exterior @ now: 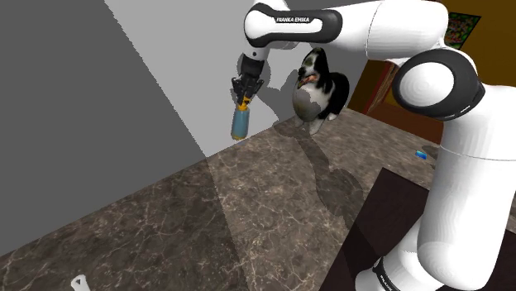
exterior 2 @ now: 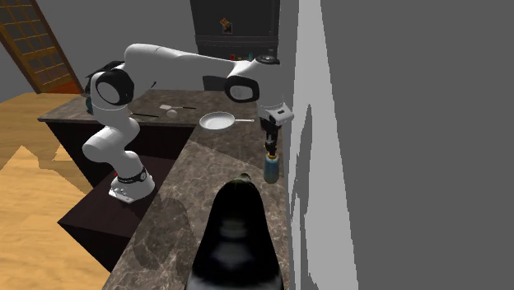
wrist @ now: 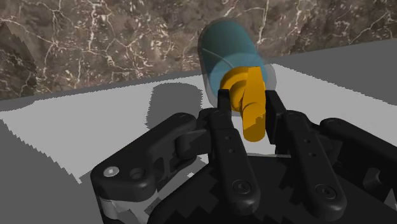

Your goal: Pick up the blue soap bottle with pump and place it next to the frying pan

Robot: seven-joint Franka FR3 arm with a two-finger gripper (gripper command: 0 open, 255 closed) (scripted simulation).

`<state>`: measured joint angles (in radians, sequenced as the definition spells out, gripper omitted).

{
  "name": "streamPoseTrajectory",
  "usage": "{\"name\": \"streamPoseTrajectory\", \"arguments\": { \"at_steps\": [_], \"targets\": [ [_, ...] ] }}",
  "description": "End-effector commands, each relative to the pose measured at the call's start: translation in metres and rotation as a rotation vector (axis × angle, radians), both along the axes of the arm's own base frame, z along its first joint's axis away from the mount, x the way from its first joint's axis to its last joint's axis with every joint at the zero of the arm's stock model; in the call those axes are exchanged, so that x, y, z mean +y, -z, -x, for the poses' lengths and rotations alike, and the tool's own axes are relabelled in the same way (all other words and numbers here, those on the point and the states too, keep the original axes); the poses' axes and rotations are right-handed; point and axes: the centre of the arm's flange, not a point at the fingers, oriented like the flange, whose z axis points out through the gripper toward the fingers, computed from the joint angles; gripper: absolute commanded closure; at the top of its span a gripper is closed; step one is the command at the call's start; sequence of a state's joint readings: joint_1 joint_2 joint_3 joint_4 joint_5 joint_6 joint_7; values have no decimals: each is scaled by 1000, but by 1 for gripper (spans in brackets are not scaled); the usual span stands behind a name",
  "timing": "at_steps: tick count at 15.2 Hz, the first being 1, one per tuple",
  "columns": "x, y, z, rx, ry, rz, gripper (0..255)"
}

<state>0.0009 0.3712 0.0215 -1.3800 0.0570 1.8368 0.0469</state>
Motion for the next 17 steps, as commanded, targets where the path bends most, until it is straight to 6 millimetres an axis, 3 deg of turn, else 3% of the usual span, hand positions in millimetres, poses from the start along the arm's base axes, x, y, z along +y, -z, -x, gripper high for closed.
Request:
{"name": "streamPoseTrajectory", "arguments": {
  "at_steps": [1,17],
  "targets": [
    [0,-11,0,0,0,0,255],
    [0,-96,0,0,0,0,255]
  ]
}}
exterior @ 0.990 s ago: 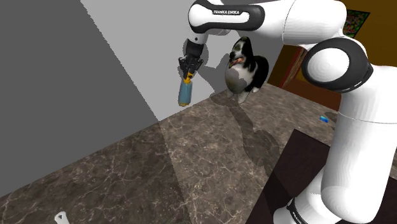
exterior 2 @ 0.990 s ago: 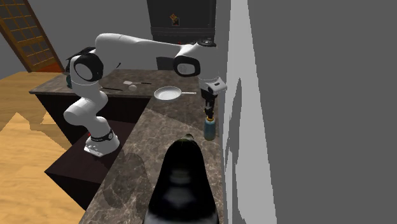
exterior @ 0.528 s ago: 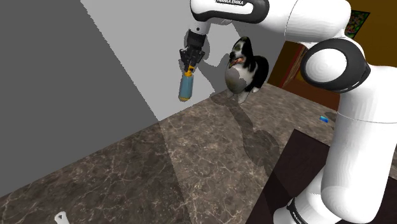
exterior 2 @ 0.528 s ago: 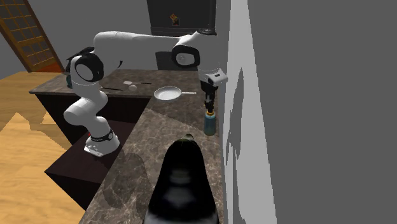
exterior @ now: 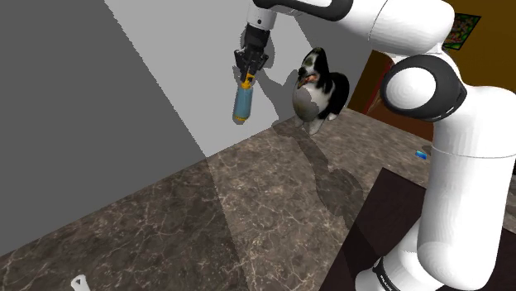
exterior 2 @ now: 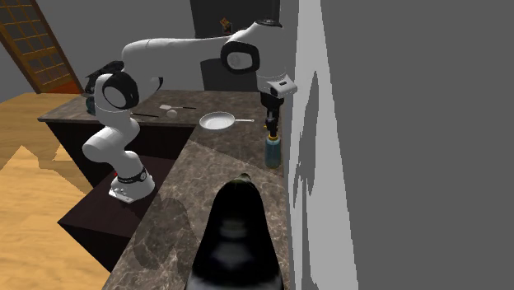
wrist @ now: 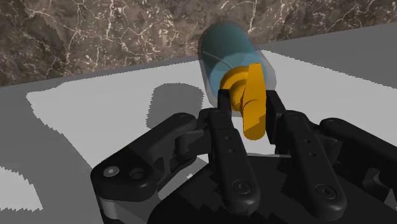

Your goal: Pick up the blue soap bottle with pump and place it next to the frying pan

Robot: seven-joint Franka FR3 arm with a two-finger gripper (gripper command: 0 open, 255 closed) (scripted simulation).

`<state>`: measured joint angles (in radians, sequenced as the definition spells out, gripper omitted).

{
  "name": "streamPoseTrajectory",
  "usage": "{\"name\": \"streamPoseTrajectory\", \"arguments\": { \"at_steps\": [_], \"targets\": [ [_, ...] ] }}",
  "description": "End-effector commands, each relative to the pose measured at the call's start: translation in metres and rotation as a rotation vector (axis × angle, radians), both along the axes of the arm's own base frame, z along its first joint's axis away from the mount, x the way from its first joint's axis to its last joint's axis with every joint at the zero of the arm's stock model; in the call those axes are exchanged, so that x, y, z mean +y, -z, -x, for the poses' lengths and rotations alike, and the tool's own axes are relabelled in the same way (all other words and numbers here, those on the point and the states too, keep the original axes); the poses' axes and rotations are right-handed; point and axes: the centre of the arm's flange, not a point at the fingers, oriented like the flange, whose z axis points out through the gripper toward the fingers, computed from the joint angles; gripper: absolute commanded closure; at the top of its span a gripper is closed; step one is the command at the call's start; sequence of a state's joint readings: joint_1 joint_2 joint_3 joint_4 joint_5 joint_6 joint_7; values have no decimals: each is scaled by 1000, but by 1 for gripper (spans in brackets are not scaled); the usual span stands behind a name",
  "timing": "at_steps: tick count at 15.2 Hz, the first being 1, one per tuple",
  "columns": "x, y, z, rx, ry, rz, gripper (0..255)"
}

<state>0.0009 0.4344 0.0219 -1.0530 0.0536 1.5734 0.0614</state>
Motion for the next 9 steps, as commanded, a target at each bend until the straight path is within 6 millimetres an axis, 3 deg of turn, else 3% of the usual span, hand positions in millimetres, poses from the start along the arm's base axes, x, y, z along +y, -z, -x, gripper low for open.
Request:
{"name": "streamPoseTrajectory", "arguments": {
  "at_steps": [1,9],
  "targets": [
    [0,-11,0,0,0,0,255],
    [0,-50,0,0,0,0,255]
  ]
}}
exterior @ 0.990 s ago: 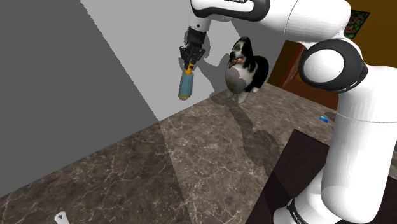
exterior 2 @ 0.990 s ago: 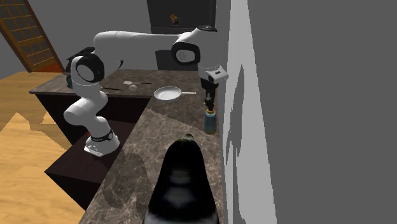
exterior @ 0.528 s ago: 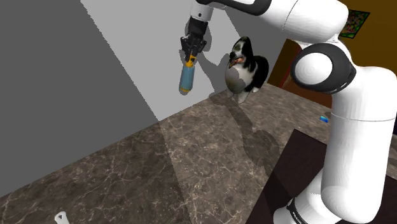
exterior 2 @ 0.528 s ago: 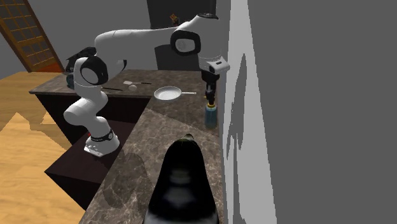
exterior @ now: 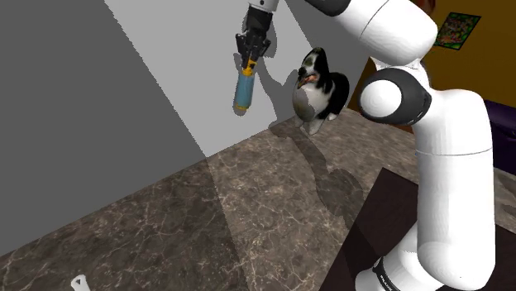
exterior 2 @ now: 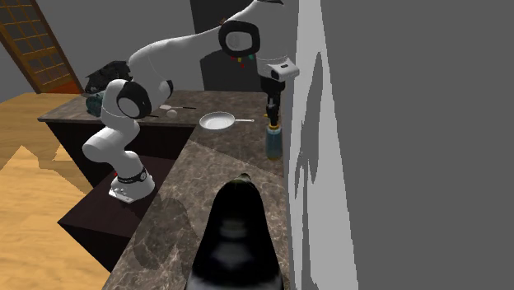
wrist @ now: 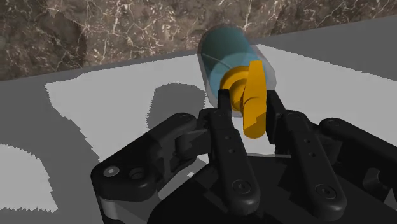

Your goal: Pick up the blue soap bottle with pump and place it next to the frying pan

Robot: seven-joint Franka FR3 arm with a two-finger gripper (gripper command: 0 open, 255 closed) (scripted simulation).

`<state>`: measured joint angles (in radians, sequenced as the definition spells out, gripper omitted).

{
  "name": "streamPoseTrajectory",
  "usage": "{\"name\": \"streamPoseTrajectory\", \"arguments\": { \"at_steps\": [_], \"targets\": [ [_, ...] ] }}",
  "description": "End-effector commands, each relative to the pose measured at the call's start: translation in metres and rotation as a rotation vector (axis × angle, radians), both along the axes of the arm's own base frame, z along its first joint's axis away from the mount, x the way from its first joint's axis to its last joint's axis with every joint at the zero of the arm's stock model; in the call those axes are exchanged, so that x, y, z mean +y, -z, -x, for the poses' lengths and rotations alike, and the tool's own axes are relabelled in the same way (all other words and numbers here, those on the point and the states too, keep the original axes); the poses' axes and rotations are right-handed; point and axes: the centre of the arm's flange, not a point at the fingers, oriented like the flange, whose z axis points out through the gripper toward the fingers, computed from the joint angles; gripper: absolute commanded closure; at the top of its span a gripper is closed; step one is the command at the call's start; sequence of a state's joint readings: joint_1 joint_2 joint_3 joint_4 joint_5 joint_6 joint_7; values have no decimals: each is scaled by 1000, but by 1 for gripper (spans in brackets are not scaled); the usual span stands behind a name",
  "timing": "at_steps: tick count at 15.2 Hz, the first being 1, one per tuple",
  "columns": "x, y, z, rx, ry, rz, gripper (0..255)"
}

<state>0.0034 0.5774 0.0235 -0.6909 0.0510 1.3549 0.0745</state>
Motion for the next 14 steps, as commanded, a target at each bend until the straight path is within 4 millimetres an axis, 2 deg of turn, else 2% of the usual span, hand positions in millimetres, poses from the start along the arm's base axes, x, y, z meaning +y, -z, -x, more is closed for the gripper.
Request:
{"name": "streamPoseTrajectory", "arguments": {
  "at_steps": [1,14],
  "targets": [
    [10,-3,7,1,0,0,255],
    [154,-4,101,1,0,0,255]
  ]
}}
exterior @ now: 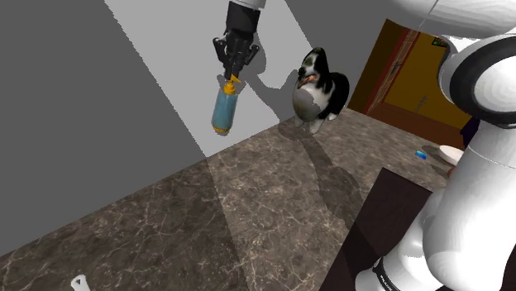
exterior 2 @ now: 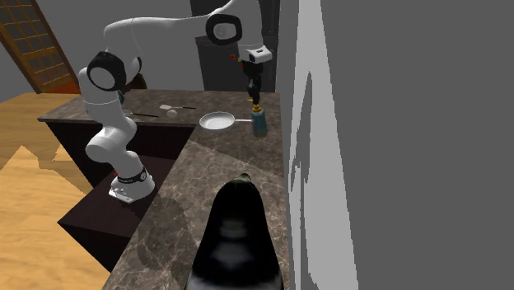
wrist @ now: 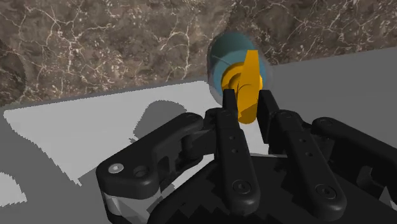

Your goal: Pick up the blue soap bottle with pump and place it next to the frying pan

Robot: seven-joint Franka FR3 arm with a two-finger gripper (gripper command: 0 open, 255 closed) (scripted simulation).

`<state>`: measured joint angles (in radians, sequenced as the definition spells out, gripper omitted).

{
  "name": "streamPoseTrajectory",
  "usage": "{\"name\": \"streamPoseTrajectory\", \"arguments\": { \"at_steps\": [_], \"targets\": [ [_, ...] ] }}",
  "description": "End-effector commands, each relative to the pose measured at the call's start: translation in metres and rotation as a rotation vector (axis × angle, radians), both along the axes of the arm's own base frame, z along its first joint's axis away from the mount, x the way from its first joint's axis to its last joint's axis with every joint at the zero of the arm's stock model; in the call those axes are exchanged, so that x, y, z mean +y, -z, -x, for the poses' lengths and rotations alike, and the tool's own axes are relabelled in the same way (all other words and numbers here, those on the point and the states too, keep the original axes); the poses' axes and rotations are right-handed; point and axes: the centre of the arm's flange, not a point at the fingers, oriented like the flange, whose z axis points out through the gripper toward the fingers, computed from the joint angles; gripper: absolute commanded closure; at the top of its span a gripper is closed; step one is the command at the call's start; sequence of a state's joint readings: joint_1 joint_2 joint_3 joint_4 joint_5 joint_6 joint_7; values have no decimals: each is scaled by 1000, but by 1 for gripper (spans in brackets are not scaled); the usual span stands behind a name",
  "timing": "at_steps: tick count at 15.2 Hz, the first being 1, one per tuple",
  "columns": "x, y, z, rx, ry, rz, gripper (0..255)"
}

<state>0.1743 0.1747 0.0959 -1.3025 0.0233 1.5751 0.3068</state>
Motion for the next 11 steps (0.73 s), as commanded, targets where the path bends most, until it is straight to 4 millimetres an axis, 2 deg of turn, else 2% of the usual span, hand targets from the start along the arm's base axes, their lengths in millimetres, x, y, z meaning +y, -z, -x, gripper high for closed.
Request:
{"name": "streamPoseTrajectory", "arguments": {
  "at_steps": [1,11],
  "targets": [
    [24,0,15,0,1,0,255],
    [135,-1,87,0,1,0,255]
  ]
}}
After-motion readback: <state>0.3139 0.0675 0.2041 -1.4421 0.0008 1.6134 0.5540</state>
